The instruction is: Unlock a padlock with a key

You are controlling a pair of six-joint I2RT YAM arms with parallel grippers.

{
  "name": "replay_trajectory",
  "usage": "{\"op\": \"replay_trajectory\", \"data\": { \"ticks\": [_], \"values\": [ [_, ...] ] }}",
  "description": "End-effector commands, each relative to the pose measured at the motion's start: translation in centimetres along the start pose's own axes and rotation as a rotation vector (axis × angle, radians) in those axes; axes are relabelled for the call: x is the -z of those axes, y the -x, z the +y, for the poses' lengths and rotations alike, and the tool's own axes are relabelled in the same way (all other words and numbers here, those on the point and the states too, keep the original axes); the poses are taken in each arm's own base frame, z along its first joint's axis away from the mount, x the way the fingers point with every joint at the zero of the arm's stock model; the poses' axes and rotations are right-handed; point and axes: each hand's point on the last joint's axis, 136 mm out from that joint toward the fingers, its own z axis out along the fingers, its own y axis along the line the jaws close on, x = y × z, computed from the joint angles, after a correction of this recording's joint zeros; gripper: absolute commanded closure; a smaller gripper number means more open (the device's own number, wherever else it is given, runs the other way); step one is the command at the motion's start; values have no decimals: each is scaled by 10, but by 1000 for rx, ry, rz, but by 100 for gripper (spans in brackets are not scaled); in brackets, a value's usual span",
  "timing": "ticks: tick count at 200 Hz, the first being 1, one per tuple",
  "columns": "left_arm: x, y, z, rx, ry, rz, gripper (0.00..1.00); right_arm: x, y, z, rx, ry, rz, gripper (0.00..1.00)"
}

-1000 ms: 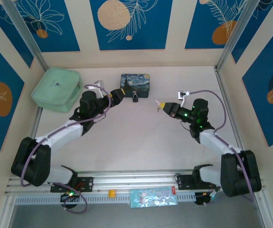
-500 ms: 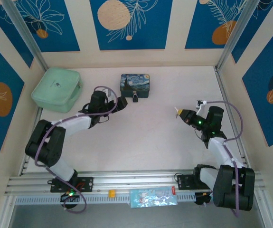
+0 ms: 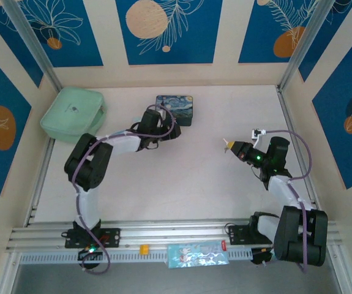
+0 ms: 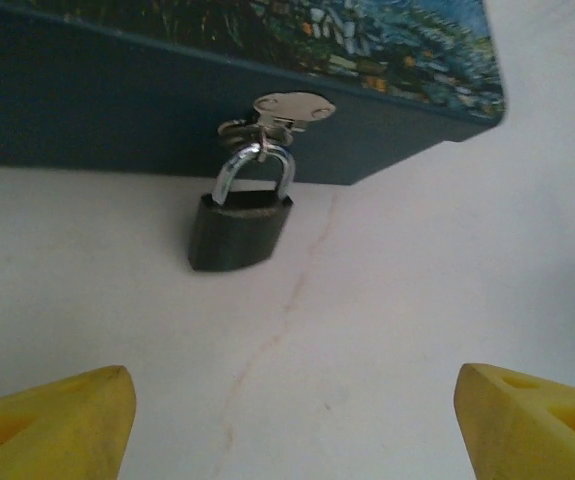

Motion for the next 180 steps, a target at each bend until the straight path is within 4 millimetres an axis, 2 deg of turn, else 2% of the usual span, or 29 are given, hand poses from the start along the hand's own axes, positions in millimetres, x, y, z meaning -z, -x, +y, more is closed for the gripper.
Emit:
{"op": "replay_trajectory", "data": {
  "ticks": [1, 29, 60, 145, 180],
  "values": [
    [-13, 4, 14, -44, 91, -27, 23, 3, 0, 9, 17, 30, -3, 100],
    [-29, 7, 23, -55, 137, -53, 32, 5, 1, 10, 26, 29, -14, 100],
    [-46, 10, 16, -54, 107, -55, 44, 5, 2, 11, 30, 31, -14, 100],
    [-74, 14, 8, -7, 43, -85, 48, 4, 1, 10, 21, 30, -11, 100],
    [-80, 19, 4, 19, 13, -110, 63, 4, -1, 8, 17, 25, -8, 100]
  ]
}}
